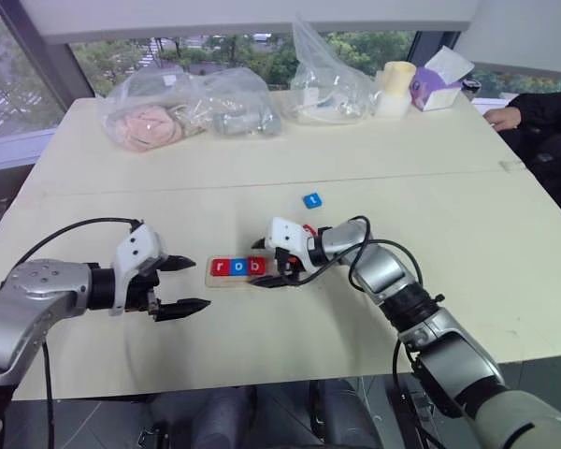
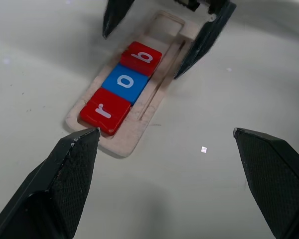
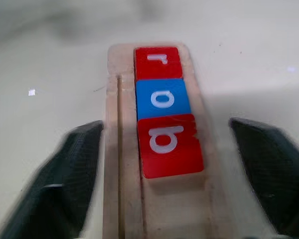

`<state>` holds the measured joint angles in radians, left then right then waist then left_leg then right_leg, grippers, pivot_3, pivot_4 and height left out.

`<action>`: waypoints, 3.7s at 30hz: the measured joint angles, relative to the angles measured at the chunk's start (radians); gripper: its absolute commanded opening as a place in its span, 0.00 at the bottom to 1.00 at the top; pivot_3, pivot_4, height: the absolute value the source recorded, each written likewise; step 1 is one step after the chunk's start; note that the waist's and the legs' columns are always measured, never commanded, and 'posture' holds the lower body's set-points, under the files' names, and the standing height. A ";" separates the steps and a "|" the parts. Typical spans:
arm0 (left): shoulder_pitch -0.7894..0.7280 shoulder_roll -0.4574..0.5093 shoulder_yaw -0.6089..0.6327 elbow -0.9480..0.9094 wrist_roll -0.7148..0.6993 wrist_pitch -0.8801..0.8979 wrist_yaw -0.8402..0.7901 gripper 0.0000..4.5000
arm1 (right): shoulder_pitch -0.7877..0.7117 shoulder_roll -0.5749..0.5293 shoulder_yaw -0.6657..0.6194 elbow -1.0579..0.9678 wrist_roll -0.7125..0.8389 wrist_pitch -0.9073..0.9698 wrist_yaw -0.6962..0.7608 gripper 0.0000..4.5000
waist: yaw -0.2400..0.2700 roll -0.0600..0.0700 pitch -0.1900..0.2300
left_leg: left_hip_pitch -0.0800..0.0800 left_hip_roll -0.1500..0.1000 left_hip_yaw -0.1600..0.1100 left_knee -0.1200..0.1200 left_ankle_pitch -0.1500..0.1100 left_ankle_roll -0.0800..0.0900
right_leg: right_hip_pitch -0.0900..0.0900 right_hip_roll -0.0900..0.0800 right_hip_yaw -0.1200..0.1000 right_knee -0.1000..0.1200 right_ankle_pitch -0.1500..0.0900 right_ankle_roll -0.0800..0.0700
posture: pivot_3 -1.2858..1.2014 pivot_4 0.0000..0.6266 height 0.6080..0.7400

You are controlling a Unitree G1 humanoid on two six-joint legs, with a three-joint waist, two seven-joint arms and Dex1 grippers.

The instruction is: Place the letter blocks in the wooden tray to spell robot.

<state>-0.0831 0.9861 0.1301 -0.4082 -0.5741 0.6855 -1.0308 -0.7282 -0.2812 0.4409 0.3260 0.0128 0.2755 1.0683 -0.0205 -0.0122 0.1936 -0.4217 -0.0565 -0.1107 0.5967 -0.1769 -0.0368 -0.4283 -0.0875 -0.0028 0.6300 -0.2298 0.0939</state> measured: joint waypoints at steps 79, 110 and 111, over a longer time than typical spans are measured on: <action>-0.002 -0.013 0.053 0.075 0.010 0.005 0.050 1.00 | 0.200 -0.121 -0.088 -0.332 -0.033 0.128 -0.350 0.99 | 0.005 -0.001 0.000 | 0.001 0.001 0.001 0.000 0.000 0.000 | 0.001 -0.001 0.000 -0.001 0.000 -0.001 | 0.52 0.24 1.00; -0.124 -0.129 0.105 0.032 -0.101 0.046 0.141 1.00 | 0.189 -0.041 -0.308 -0.423 0.092 0.369 -0.398 0.99 | 0.006 -0.001 0.000 | 0.001 0.001 -0.001 0.000 0.000 0.000 | 0.001 0.000 0.000 0.000 0.000 -0.001 | 0.52 0.24 1.00; -0.140 -0.147 0.105 0.033 -0.103 0.046 0.160 1.00 | 0.188 -0.012 -0.349 -0.425 0.113 0.430 -0.440 0.99 | 0.006 -0.001 -0.001 | 0.001 0.001 0.000 0.000 0.000 0.000 | 0.001 0.000 0.000 0.000 0.000 -0.001 | 0.52 0.24 1.00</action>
<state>-0.2228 0.8391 0.2354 -0.3749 -0.6770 0.7316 -0.8710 -0.5401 -0.2928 0.0915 -0.0985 0.1260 0.7057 0.6280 -0.0145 -0.0130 0.1931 -0.4206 -0.0558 -0.1112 0.5966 -0.1766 -0.0371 -0.4269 -0.0877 -0.0025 0.6297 -0.2296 0.0934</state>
